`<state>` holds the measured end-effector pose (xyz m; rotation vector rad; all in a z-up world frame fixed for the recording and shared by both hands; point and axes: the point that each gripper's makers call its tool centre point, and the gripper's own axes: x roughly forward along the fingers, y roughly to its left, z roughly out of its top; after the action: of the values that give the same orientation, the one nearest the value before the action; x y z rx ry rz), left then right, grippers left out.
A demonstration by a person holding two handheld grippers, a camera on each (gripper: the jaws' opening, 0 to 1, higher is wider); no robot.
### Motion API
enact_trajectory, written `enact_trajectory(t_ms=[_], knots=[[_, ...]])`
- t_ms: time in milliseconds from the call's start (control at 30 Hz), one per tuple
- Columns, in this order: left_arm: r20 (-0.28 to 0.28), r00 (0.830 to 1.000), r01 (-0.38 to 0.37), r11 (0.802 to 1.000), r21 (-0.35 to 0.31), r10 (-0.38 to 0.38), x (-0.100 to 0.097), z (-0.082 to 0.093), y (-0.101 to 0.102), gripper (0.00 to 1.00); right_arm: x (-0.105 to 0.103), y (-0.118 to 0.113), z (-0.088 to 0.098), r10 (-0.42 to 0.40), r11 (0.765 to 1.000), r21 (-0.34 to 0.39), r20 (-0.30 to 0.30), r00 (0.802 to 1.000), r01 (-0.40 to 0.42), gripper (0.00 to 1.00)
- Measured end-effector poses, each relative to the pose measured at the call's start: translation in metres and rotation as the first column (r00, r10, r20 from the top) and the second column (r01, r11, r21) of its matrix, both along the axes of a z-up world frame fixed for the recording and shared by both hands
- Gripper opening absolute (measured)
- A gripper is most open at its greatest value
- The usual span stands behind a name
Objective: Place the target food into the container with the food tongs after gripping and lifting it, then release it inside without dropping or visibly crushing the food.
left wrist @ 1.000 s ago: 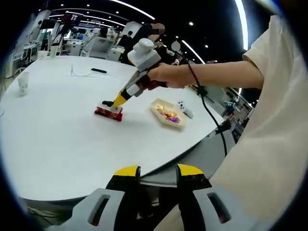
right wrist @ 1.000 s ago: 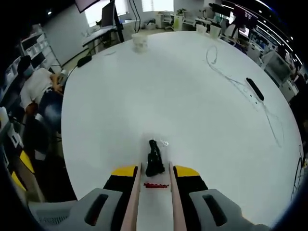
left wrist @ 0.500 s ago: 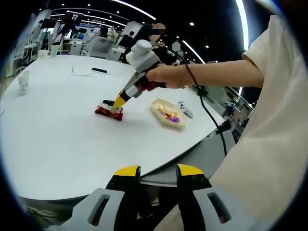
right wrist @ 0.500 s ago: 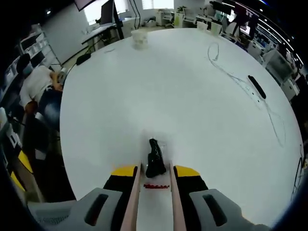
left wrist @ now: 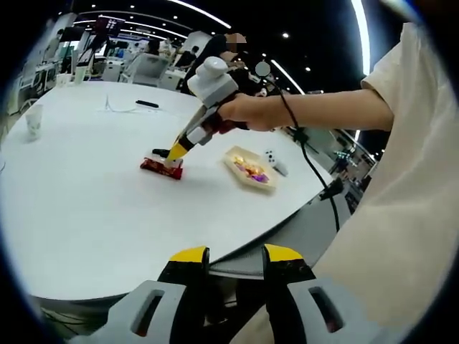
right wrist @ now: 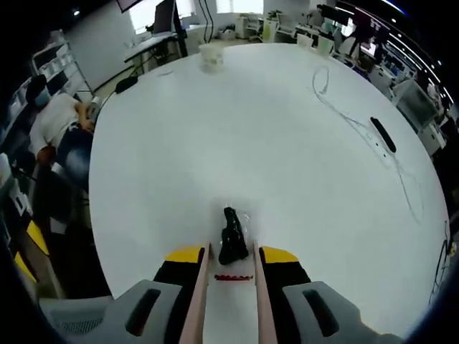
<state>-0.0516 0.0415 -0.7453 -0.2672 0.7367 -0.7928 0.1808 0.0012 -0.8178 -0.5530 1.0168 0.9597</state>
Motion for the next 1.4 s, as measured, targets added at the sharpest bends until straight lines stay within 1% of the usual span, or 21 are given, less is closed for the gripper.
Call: enact_trajectory(t_ms=[133, 433, 633, 833, 967, 1167, 1400], knots=[[0.0, 1.0, 0.0, 1.0, -0.001, 0.0, 0.0, 0.0, 0.0, 0.28, -0.001, 0.0, 0.001, -0.001, 1.0, -0.002, -0.002, 1.0, 0.001, 0.29], [-0.003, 1.0, -0.004, 1.0, -0.003, 0.004, -0.001, -0.001, 0.0, 0.28, -0.004, 0.002, 0.003, 0.014, 1.0, -0.022, 0.018, 1.0, -0.014, 0.29], [-0.003, 1.0, -0.004, 1.0, -0.005, 0.004, -0.001, -0.001, 0.0, 0.28, -0.006, 0.004, 0.004, 0.047, 0.997, -0.055, 0.058, 0.997, -0.044, 0.29], [-0.004, 1.0, -0.007, 1.0, -0.006, 0.007, -0.002, -0.001, 0.0, 0.28, -0.005, 0.003, 0.001, 0.061, 0.995, -0.078, 0.074, 0.995, -0.055, 0.29], [-0.006, 1.0, -0.011, 1.0, -0.007, 0.011, -0.003, -0.002, 0.001, 0.28, -0.001, 0.002, -0.004, 0.058, 0.995, -0.08, 0.081, 0.995, -0.051, 0.29], [-0.008, 1.0, -0.013, 1.0, -0.011, 0.013, -0.003, -0.003, 0.001, 0.28, 0.001, 0.001, -0.005, 0.067, 0.994, -0.089, 0.091, 0.994, -0.059, 0.29], [-0.01, 1.0, -0.013, 1.0, -0.015, 0.013, -0.003, -0.004, 0.001, 0.28, 0.002, 0.001, -0.011, 0.071, 0.993, -0.097, 0.091, 0.993, -0.062, 0.29]])
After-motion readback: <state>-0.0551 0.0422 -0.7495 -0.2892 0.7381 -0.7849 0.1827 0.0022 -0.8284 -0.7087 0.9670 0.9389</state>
